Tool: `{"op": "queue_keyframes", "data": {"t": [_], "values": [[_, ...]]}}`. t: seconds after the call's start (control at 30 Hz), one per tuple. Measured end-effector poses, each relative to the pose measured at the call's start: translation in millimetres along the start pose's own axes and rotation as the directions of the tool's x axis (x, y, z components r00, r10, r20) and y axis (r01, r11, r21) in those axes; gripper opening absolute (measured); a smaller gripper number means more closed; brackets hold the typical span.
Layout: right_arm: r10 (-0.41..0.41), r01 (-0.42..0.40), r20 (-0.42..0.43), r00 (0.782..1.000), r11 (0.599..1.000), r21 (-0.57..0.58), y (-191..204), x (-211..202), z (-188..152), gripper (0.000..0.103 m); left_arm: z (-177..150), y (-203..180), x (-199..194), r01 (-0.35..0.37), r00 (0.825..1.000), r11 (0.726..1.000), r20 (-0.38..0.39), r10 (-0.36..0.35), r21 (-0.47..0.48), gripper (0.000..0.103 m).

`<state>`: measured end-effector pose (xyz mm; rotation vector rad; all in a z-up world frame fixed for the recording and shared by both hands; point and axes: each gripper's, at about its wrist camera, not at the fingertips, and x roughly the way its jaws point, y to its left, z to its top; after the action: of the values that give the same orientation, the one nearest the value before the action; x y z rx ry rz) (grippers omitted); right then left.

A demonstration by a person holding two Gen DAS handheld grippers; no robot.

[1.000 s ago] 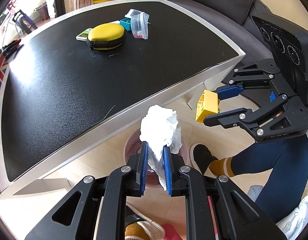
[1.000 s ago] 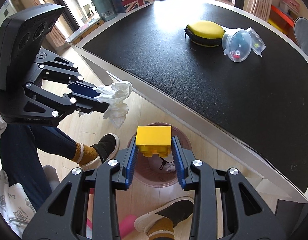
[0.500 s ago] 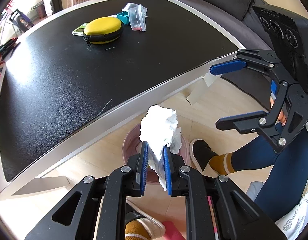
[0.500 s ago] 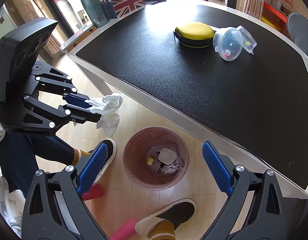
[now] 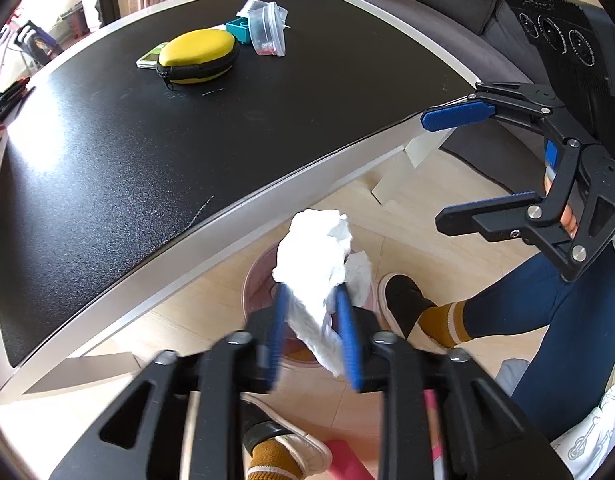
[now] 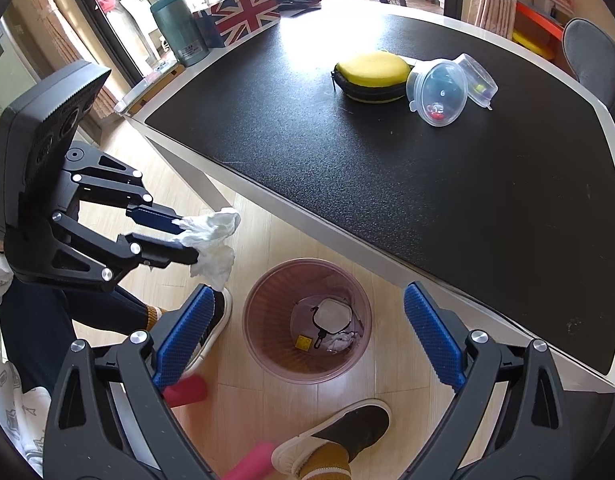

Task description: Collect trash

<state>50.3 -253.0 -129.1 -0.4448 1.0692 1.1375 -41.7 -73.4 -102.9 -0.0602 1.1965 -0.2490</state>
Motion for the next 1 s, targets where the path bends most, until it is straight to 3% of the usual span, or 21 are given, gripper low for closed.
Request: {"op": "queue_keyframes", "data": {"t": [0.03,0.07,0.1,0.7,1.0], "values": [[0.000,0.000,0.000,1.000,1.000,0.001,0,0,0,0.094,0,1,0,-0.002,1.000,1.000,0.006,0.002,-0.004,0.064],[0.000,0.000,0.000,1.000,1.000,0.002,-1,0,0,0.094,0,1,-1,0.000,1.000,1.000,0.015,0.000,-0.007,0.083],[0.000,0.000,0.000,1.000,1.000,0.002,-1,0,0,0.094,0,2,-3,0.001,0.999,1.000,0.033,-0.001,-0.010,0.089],[-0.005,0.005,-0.003,1.000,1.000,0.000,-1,2,2,0.095,5,6,-13,-0.005,0.998,0.999,0.067,0.008,-0.046,0.094],[-0.058,0.055,0.076,0.995,0.998,0.044,-13,-14,13,0.096,16,13,-28,-0.031,0.991,0.997,0.130,0.041,-0.075,0.095]]}}
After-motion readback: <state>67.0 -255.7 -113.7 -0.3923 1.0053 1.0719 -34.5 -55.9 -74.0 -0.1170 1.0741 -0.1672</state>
